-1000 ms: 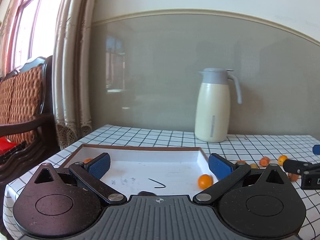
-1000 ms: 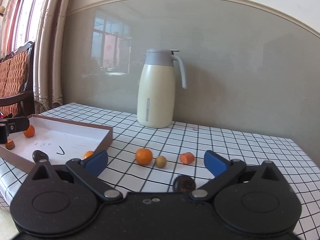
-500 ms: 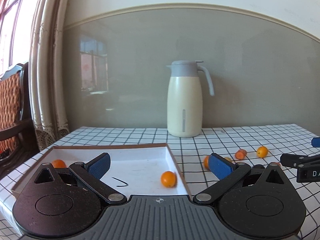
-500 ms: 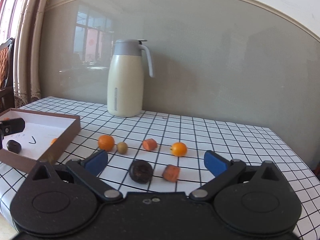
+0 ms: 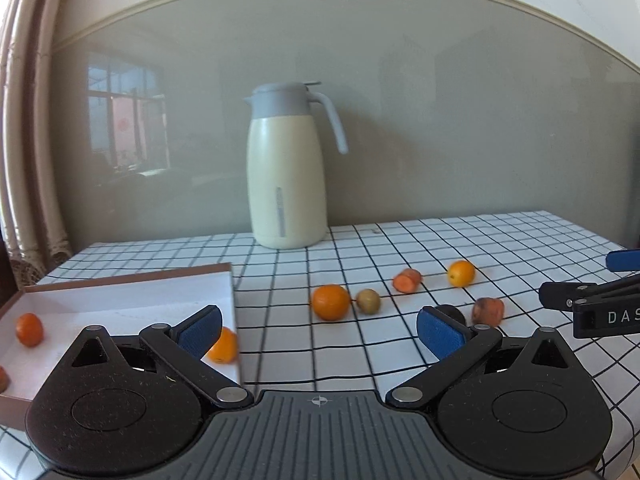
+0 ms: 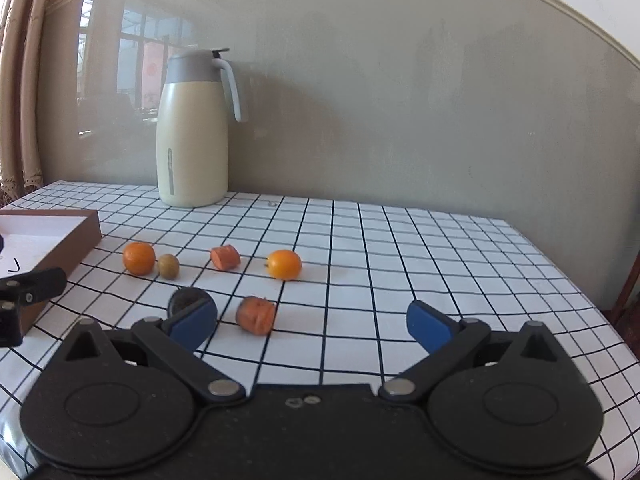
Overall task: Organize fruits
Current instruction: 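Lower the left tool toward a dark plum while the right tool approaches a carrot piece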
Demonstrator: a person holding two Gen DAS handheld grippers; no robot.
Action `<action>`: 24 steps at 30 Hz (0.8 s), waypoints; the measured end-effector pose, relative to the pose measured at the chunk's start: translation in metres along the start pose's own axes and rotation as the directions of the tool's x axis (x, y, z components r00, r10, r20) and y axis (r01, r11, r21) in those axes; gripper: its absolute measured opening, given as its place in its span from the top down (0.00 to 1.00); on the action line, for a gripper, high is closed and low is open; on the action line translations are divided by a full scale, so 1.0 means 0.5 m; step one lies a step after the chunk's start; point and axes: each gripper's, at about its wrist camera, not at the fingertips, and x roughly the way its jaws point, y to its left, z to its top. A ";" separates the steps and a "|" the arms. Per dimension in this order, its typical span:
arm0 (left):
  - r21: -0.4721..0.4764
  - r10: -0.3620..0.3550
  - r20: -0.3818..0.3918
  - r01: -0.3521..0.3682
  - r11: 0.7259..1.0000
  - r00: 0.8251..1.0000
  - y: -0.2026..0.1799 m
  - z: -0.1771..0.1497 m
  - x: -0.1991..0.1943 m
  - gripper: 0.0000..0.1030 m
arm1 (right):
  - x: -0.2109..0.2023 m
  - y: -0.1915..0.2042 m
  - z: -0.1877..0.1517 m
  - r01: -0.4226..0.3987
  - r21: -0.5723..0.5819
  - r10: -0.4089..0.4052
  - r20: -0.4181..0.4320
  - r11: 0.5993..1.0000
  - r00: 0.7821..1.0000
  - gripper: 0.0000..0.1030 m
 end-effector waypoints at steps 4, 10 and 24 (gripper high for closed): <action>0.003 -0.022 -0.018 0.022 1.000 1.000 -0.033 -0.004 0.021 0.00 | 0.020 -0.006 -0.013 -0.033 -0.019 0.032 -0.040 0.999 0.999 0.13; -0.002 -0.002 -0.030 0.002 1.000 1.000 -0.049 -0.006 0.042 0.00 | 0.050 0.006 -0.009 -0.053 -0.036 0.050 -0.074 0.998 0.996 0.20; -0.028 0.022 -0.038 -0.023 0.999 0.999 -0.019 0.002 0.093 0.00 | 0.161 0.041 0.010 -0.048 -0.023 0.043 -0.166 0.999 0.985 0.28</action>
